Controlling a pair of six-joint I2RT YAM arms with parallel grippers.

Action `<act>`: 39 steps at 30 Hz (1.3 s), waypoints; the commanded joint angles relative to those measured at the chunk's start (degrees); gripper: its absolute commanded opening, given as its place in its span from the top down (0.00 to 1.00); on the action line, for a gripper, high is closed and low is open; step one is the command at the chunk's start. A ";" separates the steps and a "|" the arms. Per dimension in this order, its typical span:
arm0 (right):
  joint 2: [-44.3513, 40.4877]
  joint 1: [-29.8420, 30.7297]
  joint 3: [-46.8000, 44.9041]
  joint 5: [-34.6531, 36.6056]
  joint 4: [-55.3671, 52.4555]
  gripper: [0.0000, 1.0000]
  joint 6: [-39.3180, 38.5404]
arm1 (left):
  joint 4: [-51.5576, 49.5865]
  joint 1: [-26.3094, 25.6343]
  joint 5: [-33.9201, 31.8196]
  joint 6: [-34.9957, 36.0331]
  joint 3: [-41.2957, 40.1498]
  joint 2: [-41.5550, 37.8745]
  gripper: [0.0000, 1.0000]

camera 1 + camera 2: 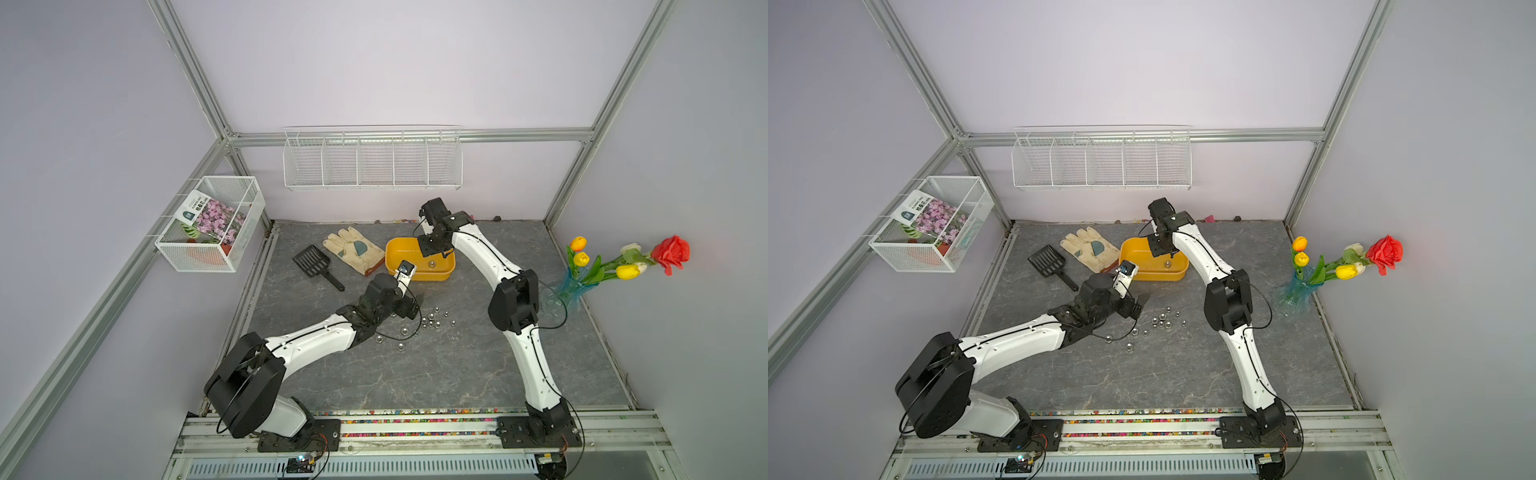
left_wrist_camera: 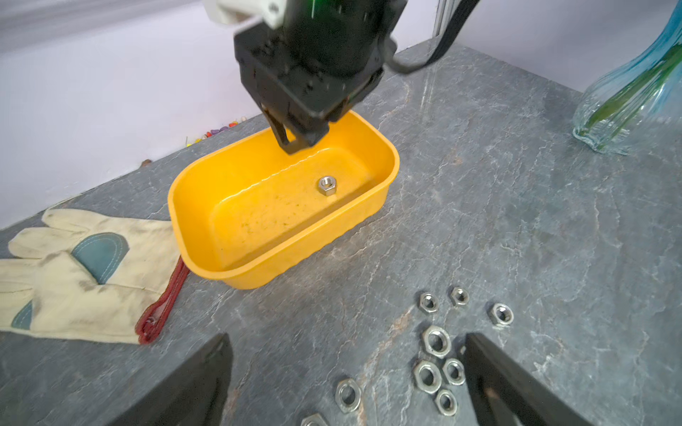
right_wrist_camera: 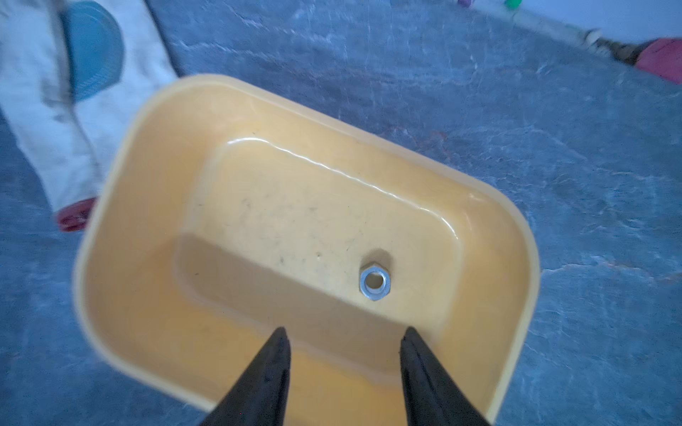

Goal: Put the nuts on the desktop into the storage box
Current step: Place the nut in the storage box, then pick up the nut from the center of the board.

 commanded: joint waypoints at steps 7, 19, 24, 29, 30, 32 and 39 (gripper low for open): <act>-7.93 6.84 -7.46 1.19 -2.40 0.49 -1.71 | -10.97 -0.17 -5.88 -8.11 -5.22 -7.92 0.01; -10.73 16.04 -20.10 -1.30 1.20 0.49 1.20 | -17.39 -0.17 -8.49 -19.91 -15.74 -18.49 0.01; -10.17 18.65 -22.77 -2.06 2.71 0.49 2.26 | -18.82 -0.17 -8.22 -22.92 -17.16 -21.89 0.00; -9.56 20.42 -25.25 -3.47 4.26 0.49 3.15 | -21.80 -0.26 -8.88 -26.96 -17.32 -22.31 0.00; -9.42 20.65 -25.66 -3.65 4.50 0.49 3.24 | -22.16 -0.27 -8.89 -27.63 -17.45 -22.46 0.00; -9.11 21.03 -26.36 -3.86 4.89 0.49 3.47 | -22.44 -0.30 -8.75 -28.94 -17.88 -22.90 0.01; -8.56 21.32 -28.22 -3.96 6.12 0.50 3.77 | -23.50 -0.36 -7.78 -31.96 -18.30 -22.72 0.01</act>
